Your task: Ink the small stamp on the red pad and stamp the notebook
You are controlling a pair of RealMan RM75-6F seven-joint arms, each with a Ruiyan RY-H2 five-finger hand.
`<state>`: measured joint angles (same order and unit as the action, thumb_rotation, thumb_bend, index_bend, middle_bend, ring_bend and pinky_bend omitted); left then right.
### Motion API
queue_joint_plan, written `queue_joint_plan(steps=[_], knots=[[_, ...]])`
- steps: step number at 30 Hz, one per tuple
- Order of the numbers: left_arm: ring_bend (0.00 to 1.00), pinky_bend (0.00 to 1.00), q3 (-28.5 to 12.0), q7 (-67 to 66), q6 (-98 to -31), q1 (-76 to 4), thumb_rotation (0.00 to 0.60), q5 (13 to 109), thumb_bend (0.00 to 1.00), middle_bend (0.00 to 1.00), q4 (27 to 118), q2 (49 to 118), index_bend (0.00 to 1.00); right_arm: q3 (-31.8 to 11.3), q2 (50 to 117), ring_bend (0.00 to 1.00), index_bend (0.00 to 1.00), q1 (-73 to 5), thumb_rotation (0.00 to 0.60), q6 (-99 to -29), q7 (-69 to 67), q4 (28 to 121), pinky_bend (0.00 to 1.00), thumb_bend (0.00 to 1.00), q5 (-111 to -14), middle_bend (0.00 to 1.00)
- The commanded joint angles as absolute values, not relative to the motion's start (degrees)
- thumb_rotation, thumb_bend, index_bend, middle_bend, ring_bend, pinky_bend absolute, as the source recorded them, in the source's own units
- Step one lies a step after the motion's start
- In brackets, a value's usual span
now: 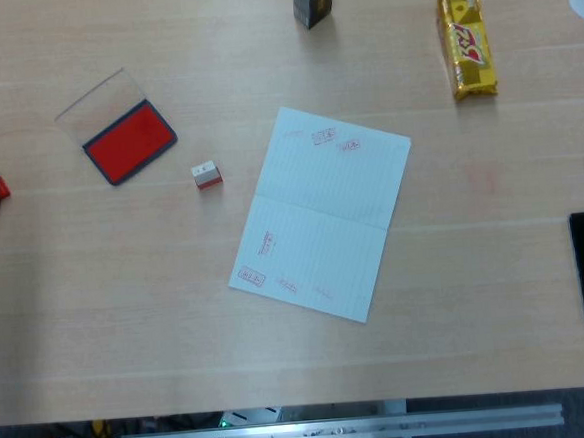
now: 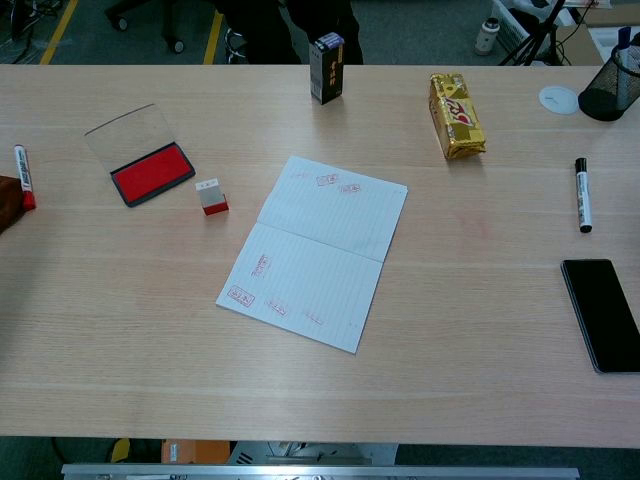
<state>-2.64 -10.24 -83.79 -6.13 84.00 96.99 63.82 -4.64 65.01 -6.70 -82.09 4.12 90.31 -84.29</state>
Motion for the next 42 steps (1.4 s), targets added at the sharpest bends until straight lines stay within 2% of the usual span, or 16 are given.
queue_joint_plan(steps=[1, 12, 14, 18, 24, 28, 30, 32, 36, 42], knots=[[0.25, 0.35, -2.7, -10.4, -83.8, -6.2, 0.600, 83.9, 0.27, 0.23, 97.1, 63.8, 0.10, -4.6, 65.0, 0.21, 0.23, -6.8, 0.600, -82.0, 4.1, 90.3, 0.22, 0.31, -84.2, 0.29], [0.26, 0.36, -2.7, -8.7, -83.7, -6.6, 0.600, 84.9, 0.27, 0.26, 97.2, 63.4, 0.12, -4.6, 64.7, 0.21, 0.23, -6.6, 0.600, -82.3, 3.7, 90.3, 0.22, 0.31, -84.3, 0.29], [0.29, 0.39, -2.6, -7.7, -83.2, -7.0, 0.600, 85.4, 0.27, 0.28, 97.2, 63.3, 0.13, -4.6, 64.6, 0.21, 0.23, -6.6, 0.600, -82.3, 3.7, 90.3, 0.22, 0.31, -84.2, 0.29], [0.36, 0.50, -2.5, -4.9, -81.3, -8.4, 0.600, 86.7, 0.27, 0.34, 96.8, 62.8, 0.16, -4.6, 64.4, 0.21, 0.23, -6.7, 0.600, -82.1, 3.8, 90.5, 0.22, 0.31, -84.2, 0.29], [0.48, 0.68, -3.0, -2.3, -77.7, -11.6, 0.600, 88.1, 0.27, 0.47, 96.1, 62.8, 0.20, -4.7, 64.2, 0.21, 0.23, -6.9, 0.600, -81.8, 4.0, 90.7, 0.22, 0.31, -83.9, 0.29], [0.66, 0.92, -3.1, -0.3, -74.2, -14.5, 0.600, 89.3, 0.27, 0.63, 95.1, 63.2, 0.25, -4.7, 64.2, 0.21, 0.23, -7.1, 0.600, -81.3, 4.2, 90.7, 0.22, 0.31, -83.7, 0.29], [0.75, 0.99, -3.2, 0.4, -72.1, -16.1, 0.600, 89.6, 0.27, 0.73, 94.6, 63.4, 0.26, -4.7, 64.2, 0.21, 0.23, -7.3, 0.600, -81.0, 4.3, 90.8, 0.22, 0.31, -83.6, 0.29], [0.86, 1.00, -3.4, 0.8, -70.4, -17.5, 0.600, 89.7, 0.27, 0.84, 94.3, 63.9, 0.28, -4.8, 64.2, 0.21, 0.23, -7.4, 0.600, -80.9, 4.4, 90.7, 0.22, 0.31, -83.5, 0.29], [0.96, 1.00, -3.8, 0.4, -66.0, -20.9, 0.600, 89.4, 0.27, 0.97, 94.2, 65.1, 0.31, -4.9, 64.3, 0.21, 0.23, -7.8, 0.600, -80.2, 4.6, 90.6, 0.22, 0.31, -83.1, 0.29], [1.00, 1.00, -4.5, -3.0, -59.1, -25.7, 0.600, 87.1, 0.27, 1.00, 95.0, 67.0, 0.34, -5.1, 64.4, 0.21, 0.23, -8.5, 0.600, -79.0, 4.8, 90.5, 0.22, 0.31, -82.7, 0.29]])
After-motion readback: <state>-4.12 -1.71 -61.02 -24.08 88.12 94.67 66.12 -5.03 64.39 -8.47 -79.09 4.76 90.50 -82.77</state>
